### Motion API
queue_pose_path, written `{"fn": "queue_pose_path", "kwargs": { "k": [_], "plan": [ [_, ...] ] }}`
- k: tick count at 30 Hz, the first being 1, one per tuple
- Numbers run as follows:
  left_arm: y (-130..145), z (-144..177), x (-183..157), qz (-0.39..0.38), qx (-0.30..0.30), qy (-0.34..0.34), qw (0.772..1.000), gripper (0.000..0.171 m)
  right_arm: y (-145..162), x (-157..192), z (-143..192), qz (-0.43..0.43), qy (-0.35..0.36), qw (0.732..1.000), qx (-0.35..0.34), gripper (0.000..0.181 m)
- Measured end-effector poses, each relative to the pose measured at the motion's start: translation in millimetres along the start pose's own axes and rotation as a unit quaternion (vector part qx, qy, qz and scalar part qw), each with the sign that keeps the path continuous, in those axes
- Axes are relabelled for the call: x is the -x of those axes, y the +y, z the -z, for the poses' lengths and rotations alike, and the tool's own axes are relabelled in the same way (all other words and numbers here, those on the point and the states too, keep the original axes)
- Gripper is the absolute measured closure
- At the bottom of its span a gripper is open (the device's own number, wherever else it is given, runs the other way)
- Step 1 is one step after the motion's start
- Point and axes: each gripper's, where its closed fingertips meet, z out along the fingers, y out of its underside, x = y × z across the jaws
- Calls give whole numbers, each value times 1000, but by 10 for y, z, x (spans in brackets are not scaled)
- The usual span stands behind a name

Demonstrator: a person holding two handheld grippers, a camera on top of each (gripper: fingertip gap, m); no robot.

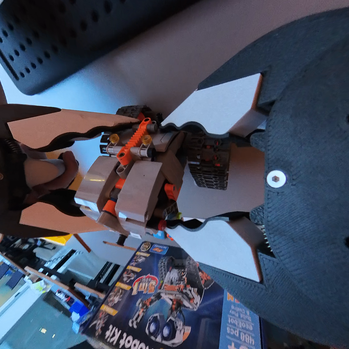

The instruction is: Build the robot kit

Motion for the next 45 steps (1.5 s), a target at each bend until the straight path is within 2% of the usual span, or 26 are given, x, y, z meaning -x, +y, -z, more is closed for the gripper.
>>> {"fn": "queue_pose_path", "kwargs": {
  "k": [3,6,20,45],
  "plan": [
    [-14,-6,-48,-31,-1,-29,999,74,-23,47,19,12,16,1000,2,80],
    [0,-39,-83,-28,10,-32,999,72,7,60,19,2,23,1000,14,83],
    [-98,113,-295,-76,-9,-85,993,75,-150,304,60,81,66,994,19,84],
    [-161,288,-542,-82,-17,-100,991,77,-316,591,48,86,70,994,-5,84]
  ]
}}
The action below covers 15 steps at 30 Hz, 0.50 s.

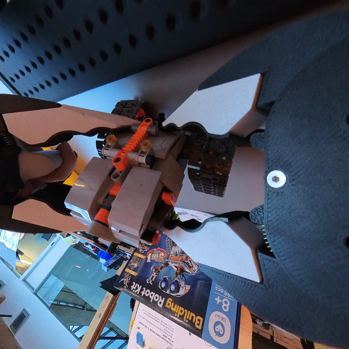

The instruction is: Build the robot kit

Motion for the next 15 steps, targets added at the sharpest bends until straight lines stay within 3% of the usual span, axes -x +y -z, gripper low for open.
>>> {"fn": "queue_pose_path", "kwargs": {
  "k": [5,12,15],
  "plan": [
    [-3,8,0,3,-12,4,1000,76,6,-21,-8,-6,-12,1000,-5,83],
    [112,-103,120,103,-20,40,994,76,159,-180,-103,-93,-79,992,-22,82],
    [170,-115,142,125,4,53,991,77,218,-213,-142,-130,-104,986,-31,81]
  ]
}}
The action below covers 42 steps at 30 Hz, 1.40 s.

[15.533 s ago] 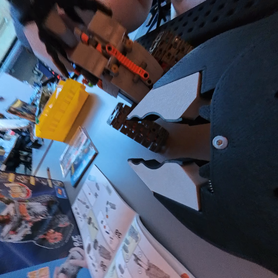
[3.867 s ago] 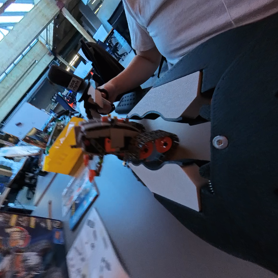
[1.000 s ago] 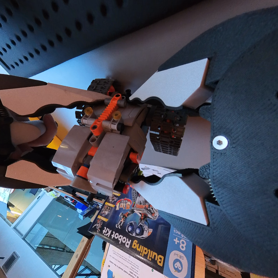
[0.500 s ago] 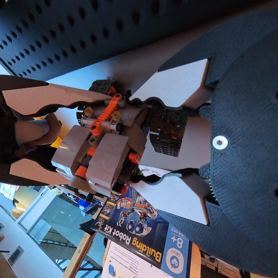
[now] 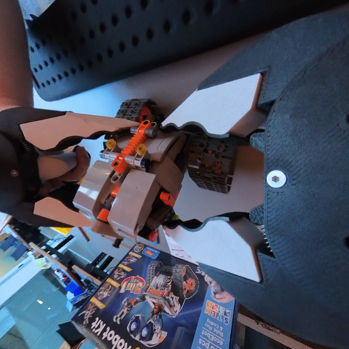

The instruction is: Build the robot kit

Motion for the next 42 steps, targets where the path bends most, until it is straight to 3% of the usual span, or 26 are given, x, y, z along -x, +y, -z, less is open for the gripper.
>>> {"fn": "queue_pose_path", "kwargs": {
  "k": [5,8,11,14,18,21,23,24,27,31,34,38,42],
  "plan": [
    [270,262,107,37,67,-22,997,79,86,-87,-72,-82,-33,996,-28,85],
    [350,516,246,167,50,-54,983,78,56,-164,-148,-123,3,991,-44,86],
    [17,638,393,319,-43,-73,944,62,-7,-256,-300,-155,85,984,-33,86],
    [-29,611,681,421,-35,-169,890,56,-115,-313,-486,-190,164,967,-36,84],
    [128,444,713,372,81,-241,893,54,-62,-221,-343,-156,183,970,-20,83],
    [176,279,624,350,123,-233,899,71,73,-72,-38,-122,193,973,-35,83],
    [282,201,591,321,157,-230,905,94,240,42,111,-91,199,975,-20,83],
    [319,169,594,303,167,-230,910,94,316,83,169,-76,205,976,-9,83],
    [327,122,645,314,157,-206,913,94,385,174,211,-24,217,976,22,80],
    [403,179,880,388,143,-177,893,95,263,271,-55,83,228,968,61,62],
    [456,258,1020,437,134,-132,879,95,178,107,-244,147,259,951,86,56],
    [500,332,1117,471,118,-86,870,95,107,-212,-451,191,267,939,99,59],
    [525,371,1147,483,88,-83,867,95,98,-278,-619,153,250,952,90,82]
  ]
}}
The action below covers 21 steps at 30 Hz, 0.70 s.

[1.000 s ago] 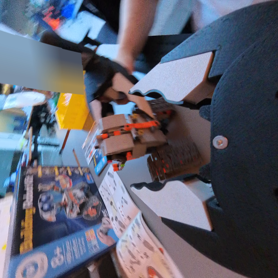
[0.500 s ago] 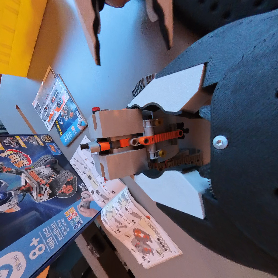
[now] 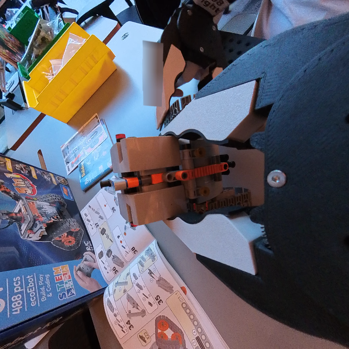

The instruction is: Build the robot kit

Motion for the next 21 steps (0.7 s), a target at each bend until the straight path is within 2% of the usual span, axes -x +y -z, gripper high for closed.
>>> {"fn": "queue_pose_path", "kwargs": {
  "k": [3,8,21],
  "plan": [
    [4,12,12,4,-7,6,1000,95,32,43,-18,-74,-33,997,4,87],
    [-9,-20,2,-1,-15,18,1000,95,-54,129,59,-137,-85,986,-50,86],
    [-29,-103,-24,5,-29,19,999,96,-11,219,96,-151,-122,978,-73,84]
  ]
}}
